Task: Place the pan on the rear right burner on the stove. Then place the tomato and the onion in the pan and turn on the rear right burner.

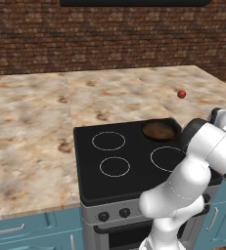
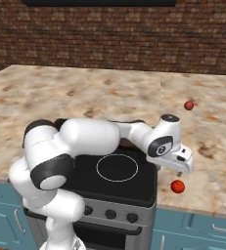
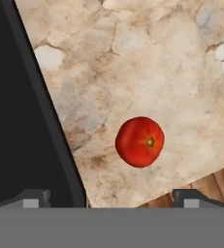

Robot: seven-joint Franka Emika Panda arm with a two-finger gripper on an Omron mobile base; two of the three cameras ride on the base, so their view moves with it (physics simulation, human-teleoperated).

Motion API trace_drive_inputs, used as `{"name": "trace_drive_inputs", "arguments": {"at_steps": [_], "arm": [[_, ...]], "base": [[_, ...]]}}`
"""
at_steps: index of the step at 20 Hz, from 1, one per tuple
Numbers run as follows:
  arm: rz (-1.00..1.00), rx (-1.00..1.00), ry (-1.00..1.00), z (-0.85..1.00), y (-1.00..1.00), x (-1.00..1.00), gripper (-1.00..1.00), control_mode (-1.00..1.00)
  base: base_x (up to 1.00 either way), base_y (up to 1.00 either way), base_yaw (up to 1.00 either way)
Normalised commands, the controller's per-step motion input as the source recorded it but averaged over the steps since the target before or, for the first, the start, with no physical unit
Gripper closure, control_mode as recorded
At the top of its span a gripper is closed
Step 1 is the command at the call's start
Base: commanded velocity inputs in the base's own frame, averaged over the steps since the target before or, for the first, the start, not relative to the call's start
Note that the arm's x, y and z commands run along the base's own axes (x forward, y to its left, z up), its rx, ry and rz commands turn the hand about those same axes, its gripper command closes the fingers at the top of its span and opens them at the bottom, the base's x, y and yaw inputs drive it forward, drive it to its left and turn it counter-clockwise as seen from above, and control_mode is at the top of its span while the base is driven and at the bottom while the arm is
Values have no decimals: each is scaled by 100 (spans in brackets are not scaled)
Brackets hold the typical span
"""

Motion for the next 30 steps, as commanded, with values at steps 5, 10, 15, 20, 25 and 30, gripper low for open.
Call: {"name": "trace_drive_inputs", "arguments": {"at_steps": [5,10,15,20,25,30], "arm": [[-13,3,0,-1,-4,-46,-100,-100],[-9,0,0,-3,-1,-25,-100,-100],[-6,0,0,-9,-5,-1,-100,-100],[-3,0,0,-6,-9,0,-100,-100],[-2,1,0,-5,-9,0,-100,-100],[-1,4,0,-6,-1,6,-100,-100]], "base": [[0,0,0],[0,0,0],[0,0,0],[0,0,0],[0,0,0],[0,0,0]]}}
